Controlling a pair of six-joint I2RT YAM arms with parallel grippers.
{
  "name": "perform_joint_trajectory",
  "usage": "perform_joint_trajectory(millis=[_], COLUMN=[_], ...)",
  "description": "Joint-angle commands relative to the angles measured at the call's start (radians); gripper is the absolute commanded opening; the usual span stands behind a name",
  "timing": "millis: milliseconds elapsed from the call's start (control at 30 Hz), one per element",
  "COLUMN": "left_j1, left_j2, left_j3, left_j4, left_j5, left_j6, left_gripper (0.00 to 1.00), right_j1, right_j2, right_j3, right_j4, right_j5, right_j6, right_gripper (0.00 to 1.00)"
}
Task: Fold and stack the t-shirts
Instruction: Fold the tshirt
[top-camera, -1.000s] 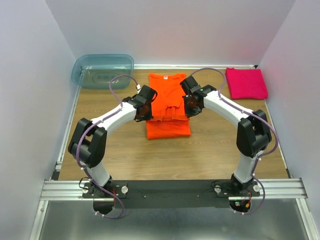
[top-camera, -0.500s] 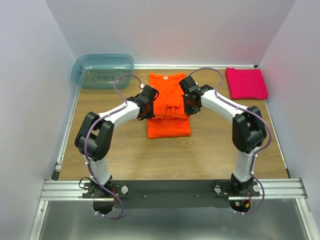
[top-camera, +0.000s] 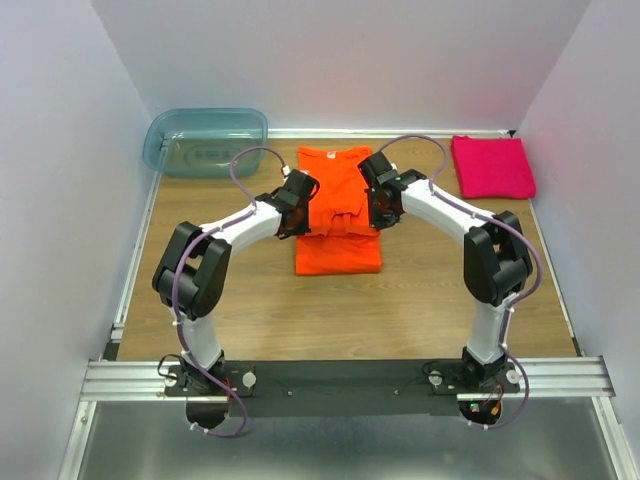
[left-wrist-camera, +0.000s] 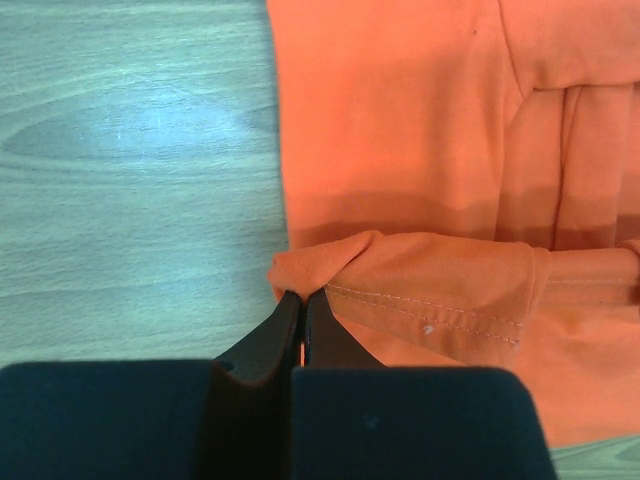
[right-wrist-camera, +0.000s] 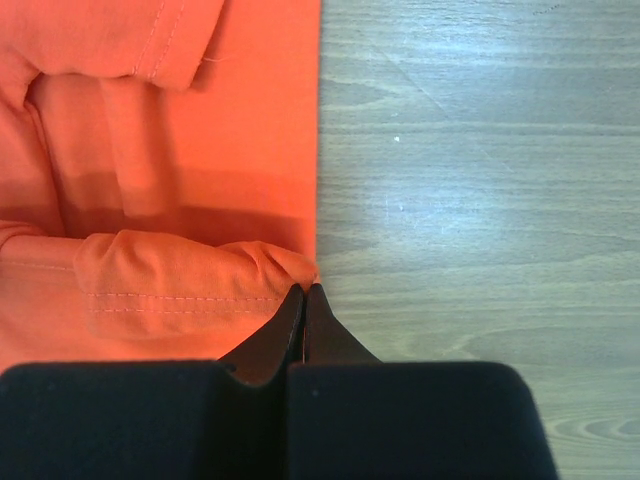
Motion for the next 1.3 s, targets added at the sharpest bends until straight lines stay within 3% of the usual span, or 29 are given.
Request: perform_joint_trajectory(millis=[0,467,500,667,700,733,833,900,1033,1167,1200,1233,1267], left_j1=[0.018,0.016,0.016,0.018,0.018,0.018,0.018,0.018,0.016,-0.025,-0.039,-0.054,-0.089], left_j2=[0.043,0.029,0.031,-0.001,-0.027,-0.041,-0.099,-0.151,-0.251,-0.314,-0.322,-0.328,-0.325], left_j3=[-0.006,-0.042,-0.043,-0.066,-0.066,-0.068,-0.068,-0.084,-0.156,-0.245,-0.256,-0.267,-0.273], left_j4=[0.005,0.060,0.060,0.052,0.051,0.038,0.006,-0.014,0.014,0.060,0.072,0.092,0.103], left_j5=[-0.072,-0.076,-0.074,-0.091,-0.103,-0.111,-0.146,-0.163,-0.129,-0.057,-0.045,-0.027,-0.020], left_j6=[0.020,0.013,0.014,-0.009,-0.010,-0.015,-0.043,-0.082,-0.125,-0.158,-0.162,-0.167,-0.175], left_gripper=[0.00,0.03,0.05,0.37,0.38,0.46,0.48,0.64,0.79,0.67,0.61,0.46,0.41], right_j1=[-0.022,-0.025,-0.025,-0.023,-0.023,-0.022,-0.016,-0.002,0.026,0.047,0.049,0.049,0.049], right_j2=[0.044,0.035,0.033,0.001,-0.010,-0.018,-0.056,-0.083,-0.136,-0.179,-0.180,-0.174,-0.166], right_j3=[-0.019,-0.083,-0.083,-0.071,-0.068,-0.065,-0.057,-0.062,-0.111,-0.201,-0.215,-0.241,-0.249], right_j4=[0.007,0.043,0.043,0.046,0.050,0.053,0.071,0.088,0.144,0.262,0.284,0.302,0.330], right_j5=[0.078,0.110,0.113,0.103,0.100,0.090,0.052,0.035,-0.037,-0.142,-0.167,-0.214,-0.238], right_j6=[0.007,0.026,0.024,0.023,0.020,0.017,0.001,-0.008,-0.005,0.023,0.030,0.044,0.052], right_gripper=[0.01,0.01,0.01,0.26,0.28,0.29,0.29,0.34,0.41,0.42,0.41,0.37,0.35])
